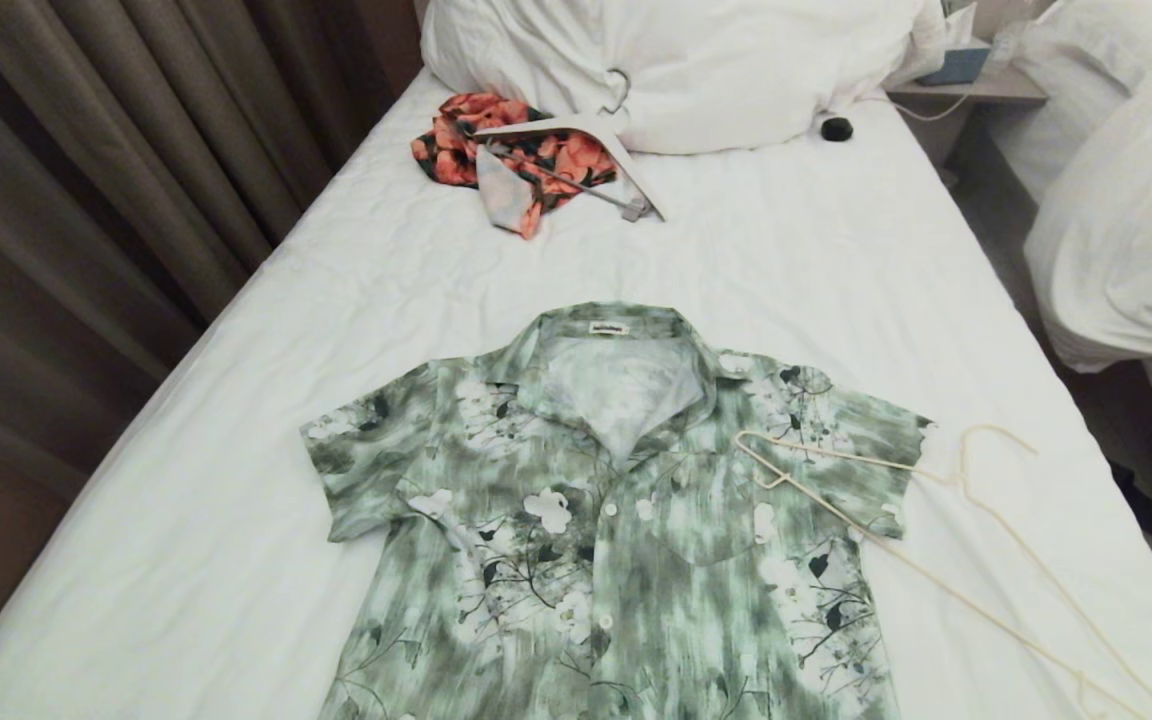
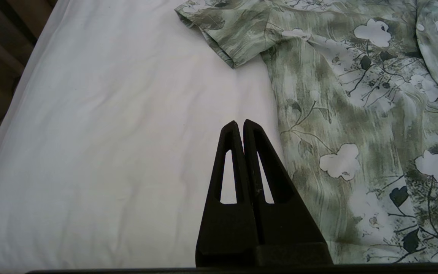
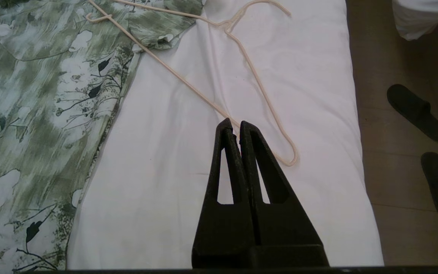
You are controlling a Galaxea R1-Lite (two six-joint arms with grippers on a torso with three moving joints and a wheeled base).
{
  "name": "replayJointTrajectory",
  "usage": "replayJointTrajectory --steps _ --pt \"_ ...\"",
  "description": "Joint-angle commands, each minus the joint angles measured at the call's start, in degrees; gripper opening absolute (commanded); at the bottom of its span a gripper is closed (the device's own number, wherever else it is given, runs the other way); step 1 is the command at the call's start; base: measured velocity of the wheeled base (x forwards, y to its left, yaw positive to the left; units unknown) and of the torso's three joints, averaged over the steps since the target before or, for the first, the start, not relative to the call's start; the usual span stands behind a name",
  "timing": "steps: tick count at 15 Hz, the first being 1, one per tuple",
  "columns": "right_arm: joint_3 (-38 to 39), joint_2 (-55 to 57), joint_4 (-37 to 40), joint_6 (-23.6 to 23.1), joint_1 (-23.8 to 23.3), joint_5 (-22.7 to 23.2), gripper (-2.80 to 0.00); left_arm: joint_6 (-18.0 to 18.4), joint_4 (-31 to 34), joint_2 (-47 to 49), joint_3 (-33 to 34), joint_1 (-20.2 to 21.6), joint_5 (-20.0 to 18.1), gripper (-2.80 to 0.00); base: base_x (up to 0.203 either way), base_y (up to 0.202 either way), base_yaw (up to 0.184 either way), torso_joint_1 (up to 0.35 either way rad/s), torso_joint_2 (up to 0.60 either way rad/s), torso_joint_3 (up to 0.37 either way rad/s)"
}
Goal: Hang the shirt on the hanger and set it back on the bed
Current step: Lift the shirt and hanger
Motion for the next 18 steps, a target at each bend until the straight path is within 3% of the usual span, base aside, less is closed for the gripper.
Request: replayJointTrajectory --steps 1,5,8,11,13,18 --pt "0.0 0.0 0.0 0.0 0.0 0.0 -2.8 0.0 0.0 0.0 0.0 0.0 0.0 -2.8 0.0 0.0 0.0 0.0 0.0 0.0" --pt "0.0 0.0 0.0 0.0 0.0 0.0 -2.8 0.0 0.0 0.0 0.0 0.0 0.0 -2.8 0.0 0.0 0.0 0.0 0.0 0.0" --pt "-1.3 0.0 -0.3 -3.6 0.0 0.7 -2.8 0.0 0.0 0.0 0.0 0.0 0.0 -2.8 0.0 0.0 0.0 0.0 0.0 0.0" --pt "-9.6 2.0 0.6 -4.0 0.0 7.5 -2.8 0.0 0.0 0.0 0.0 0.0 0.0 -2.8 0.0 0.0 0.0 0.0 0.0 0.0" --pt "-12.3 8.0 0.7 -3.6 -0.1 9.2 -2.8 0.0 0.0 0.0 0.0 0.0 0.0 -2.8 0.0 0.0 0.0 0.0 0.0 0.0" --pt "-21.7 38.9 0.5 10.0 -0.8 9.6 -2.8 0.0 0.0 0.0 0.0 0.0 0.0 -2.8 0.0 0.0 0.0 0.0 0.0 0.0"
